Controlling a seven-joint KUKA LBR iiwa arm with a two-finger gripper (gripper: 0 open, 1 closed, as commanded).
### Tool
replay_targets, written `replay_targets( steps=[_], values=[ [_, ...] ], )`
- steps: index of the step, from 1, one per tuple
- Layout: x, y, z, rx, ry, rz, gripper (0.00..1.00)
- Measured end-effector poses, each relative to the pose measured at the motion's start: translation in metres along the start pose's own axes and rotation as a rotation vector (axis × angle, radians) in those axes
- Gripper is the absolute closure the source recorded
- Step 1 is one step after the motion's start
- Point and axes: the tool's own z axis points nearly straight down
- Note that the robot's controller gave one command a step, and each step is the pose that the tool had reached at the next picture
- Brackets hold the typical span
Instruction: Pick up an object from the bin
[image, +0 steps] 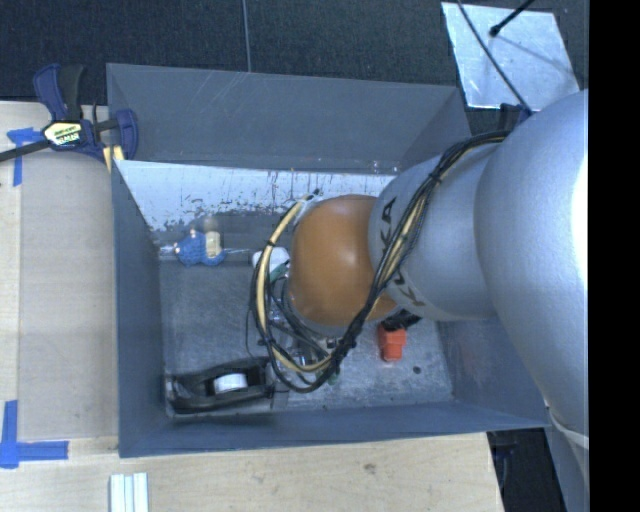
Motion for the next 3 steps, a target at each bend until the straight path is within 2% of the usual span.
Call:
replay_targets(
  steps=[1,2,3],
  values=[
    [0.001,0.020,0.001,-0.018,-0.007,0.014,0.00],
    [-0.001,0.047,0.004,-0.001,-0.009,0.001,0.00],
    [0.000,0.101,-0.016,-0.003,0.003,-0.232,0.00]
  ],
)
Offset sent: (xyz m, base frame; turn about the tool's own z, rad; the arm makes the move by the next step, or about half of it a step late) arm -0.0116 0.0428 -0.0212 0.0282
